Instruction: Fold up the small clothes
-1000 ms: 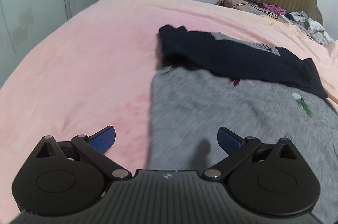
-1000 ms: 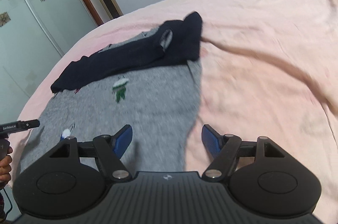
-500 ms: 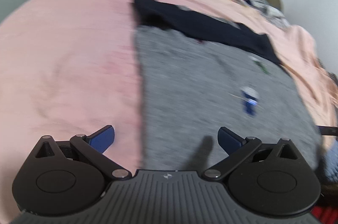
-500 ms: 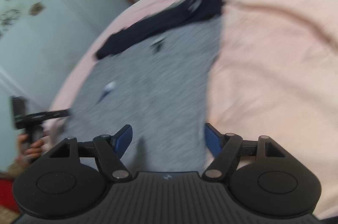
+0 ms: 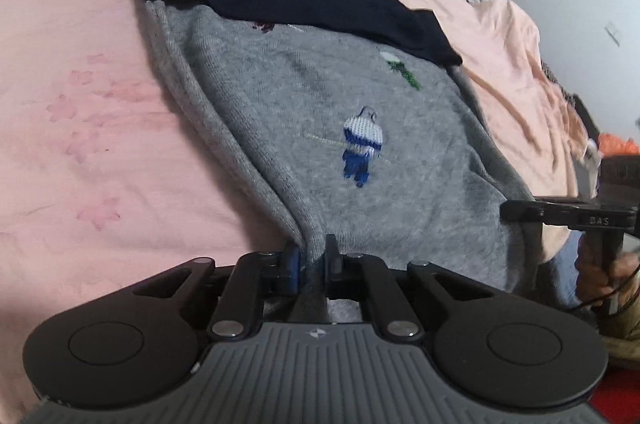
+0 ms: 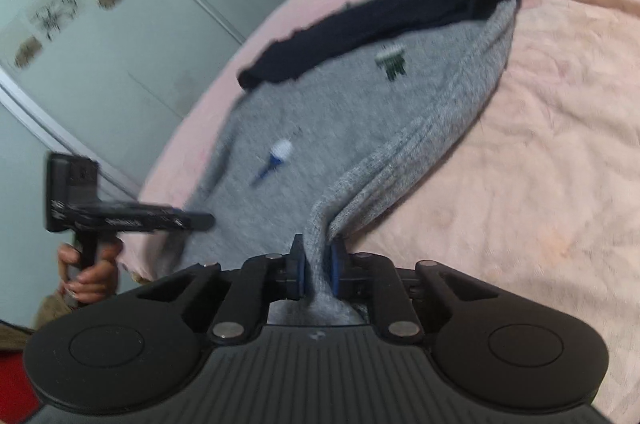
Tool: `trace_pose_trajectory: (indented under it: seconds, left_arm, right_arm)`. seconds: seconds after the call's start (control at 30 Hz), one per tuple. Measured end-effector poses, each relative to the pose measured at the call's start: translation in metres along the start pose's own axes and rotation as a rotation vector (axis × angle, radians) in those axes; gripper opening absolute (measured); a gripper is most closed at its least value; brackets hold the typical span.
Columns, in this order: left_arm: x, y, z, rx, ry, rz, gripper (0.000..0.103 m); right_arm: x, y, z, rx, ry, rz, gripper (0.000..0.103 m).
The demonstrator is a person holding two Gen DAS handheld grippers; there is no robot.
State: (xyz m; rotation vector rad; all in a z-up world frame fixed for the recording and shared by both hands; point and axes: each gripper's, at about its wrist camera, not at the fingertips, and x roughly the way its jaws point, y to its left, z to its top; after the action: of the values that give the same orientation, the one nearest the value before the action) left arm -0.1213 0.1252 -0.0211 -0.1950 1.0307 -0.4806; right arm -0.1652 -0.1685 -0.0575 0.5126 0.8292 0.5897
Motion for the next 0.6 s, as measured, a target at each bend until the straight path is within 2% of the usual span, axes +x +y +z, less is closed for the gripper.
trace_pose_trajectory:
  seconds: [0.07,0.2,0.3,0.37,0.5,0.57,0.6]
  left_arm:
    - [-0.007,-0.002,0.009,0.001,-0.021,-0.012,0.008]
    - [-0.027,-0.010,0.037,0.000,-0.111,-0.053,0.008]
    - [-0.027,-0.010,0.063,-0.016,-0.177,-0.030,0.008]
    - [-0.019,-0.006,0.081,-0.046,-0.189,-0.007,0.008]
    - [0.001,0.002,0.103,-0.041,-0.200,0.132,0.008]
    - [0.014,0.009,0.109,-0.054,-0.197,0.201,0.009]
    - [0.018,0.013,0.110,-0.058,-0.192,0.209,0.010]
  right_arm:
    - [-0.010,0.003,0.009,0.012,-0.034,0.027,0.009]
    - [-0.026,0.008,0.043,-0.006,-0.117,0.063,0.009]
    - [-0.018,0.007,0.071,-0.045,-0.156,0.013,0.009]
    - [-0.006,-0.003,0.089,-0.031,-0.177,-0.014,0.009]
    - [0.021,-0.023,0.113,-0.026,-0.202,-0.198,0.009]
    - [0.038,-0.033,0.117,-0.024,-0.180,-0.294,0.010]
    - [0.044,-0.038,0.117,-0.019,-0.157,-0.320,0.010]
